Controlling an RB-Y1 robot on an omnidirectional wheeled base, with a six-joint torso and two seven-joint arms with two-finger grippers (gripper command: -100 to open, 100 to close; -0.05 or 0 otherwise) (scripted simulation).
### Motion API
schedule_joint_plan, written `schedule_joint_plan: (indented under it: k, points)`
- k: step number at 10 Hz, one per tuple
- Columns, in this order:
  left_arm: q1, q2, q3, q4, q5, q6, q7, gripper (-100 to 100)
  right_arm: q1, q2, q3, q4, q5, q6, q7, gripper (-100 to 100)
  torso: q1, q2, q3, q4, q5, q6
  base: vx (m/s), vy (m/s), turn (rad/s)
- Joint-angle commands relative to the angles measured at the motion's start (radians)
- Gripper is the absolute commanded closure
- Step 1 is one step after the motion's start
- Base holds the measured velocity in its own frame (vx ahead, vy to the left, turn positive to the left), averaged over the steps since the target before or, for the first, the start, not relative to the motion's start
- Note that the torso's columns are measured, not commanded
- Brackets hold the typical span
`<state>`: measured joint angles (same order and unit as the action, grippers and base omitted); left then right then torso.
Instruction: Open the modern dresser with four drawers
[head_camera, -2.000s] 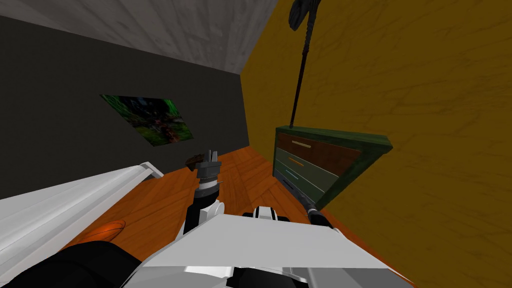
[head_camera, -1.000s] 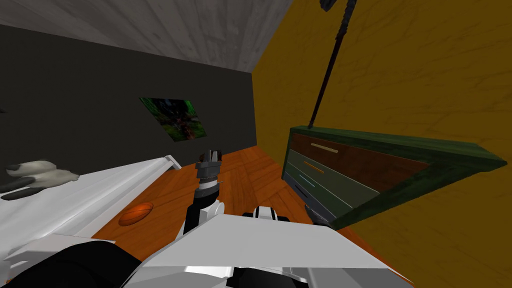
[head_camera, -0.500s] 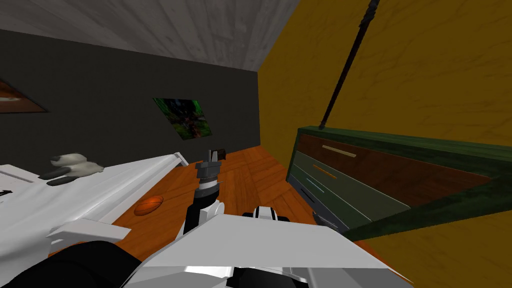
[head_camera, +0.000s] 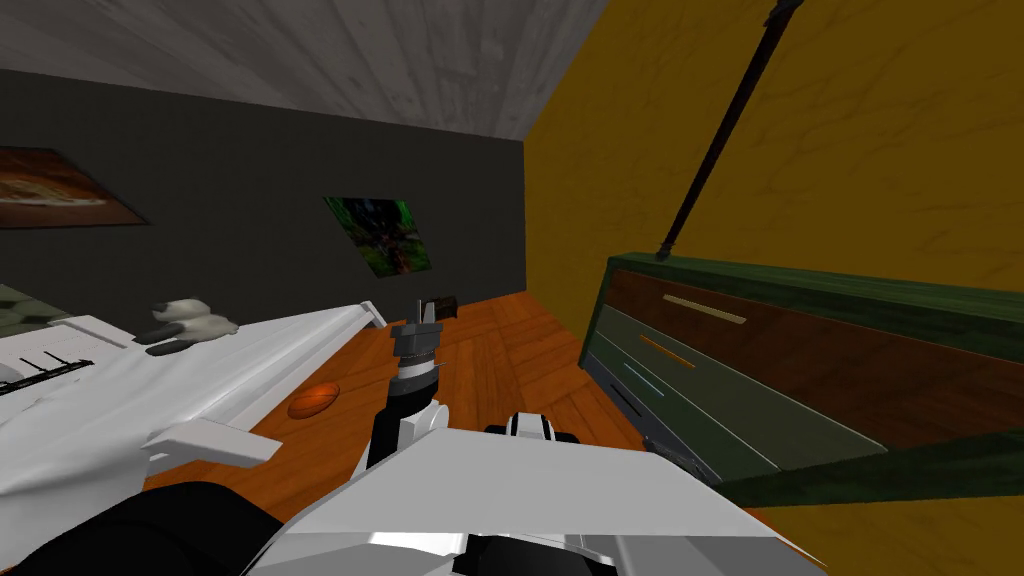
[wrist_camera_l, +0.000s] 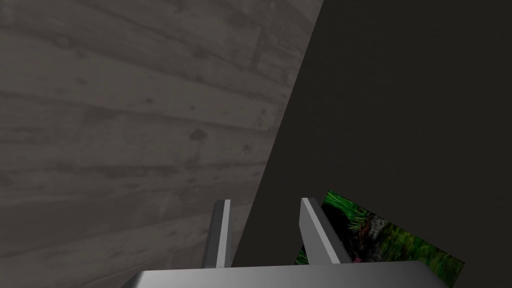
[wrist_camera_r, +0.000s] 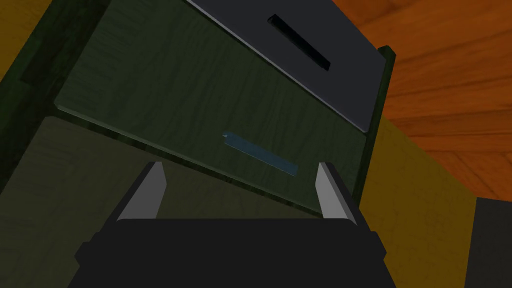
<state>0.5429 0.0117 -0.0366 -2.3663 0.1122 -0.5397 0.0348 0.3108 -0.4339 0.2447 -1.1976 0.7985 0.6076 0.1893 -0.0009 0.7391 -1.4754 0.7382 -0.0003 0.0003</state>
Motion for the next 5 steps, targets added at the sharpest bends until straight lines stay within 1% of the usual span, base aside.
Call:
schedule_joint_plan:
  k: [1, 2, 3, 4, 5]
  points:
    - [0.000, 0.000, 0.000, 0.000, 0.000, 0.000, 0.000, 0, -0.041, -0.039, 0.010, 0.086, 0.056, 0.062, 0.031, -100, 0.001, 0.000, 0.000, 0.000, 0.000, -0.001, 0.052, 0.020, 0.228]
    - [0.000, 0.000, 0.000, 0.000, 0.000, 0.000, 0.000, 0, -0.041, -0.039, 0.010, 0.099, 0.056, 0.075, 0.031, -100, 0.001, -0.002, -0.001, 0.000, 0.000, -0.001, 0.045, 0.012, 0.094]
    - [0.000, 0.000, 0.000, 0.000, 0.000, 0.000, 0.000, 0, -0.060, -0.058, 0.015, 0.141, 0.081, 0.103, 0.048, -100, 0.001, -0.002, -0.001, -0.001, 0.000, 0.000, 0.039, 0.008, 0.138]
    - [0.000, 0.000, 0.000, 0.000, 0.000, 0.000, 0.000, 0, -0.060, -0.058, 0.015, 0.141, 0.081, 0.112, 0.048, -100, 0.001, -0.001, -0.001, 0.000, 0.000, 0.000, 0.033, 0.001, 0.065]
    - [0.000, 0.000, 0.000, 0.000, 0.000, 0.000, 0.000, 0, -0.079, -0.076, 0.019, 0.170, 0.105, 0.148, 0.065, -100, 0.000, 0.000, 0.000, 0.000, 0.000, 0.000, 0.032, 0.002, 0.116]
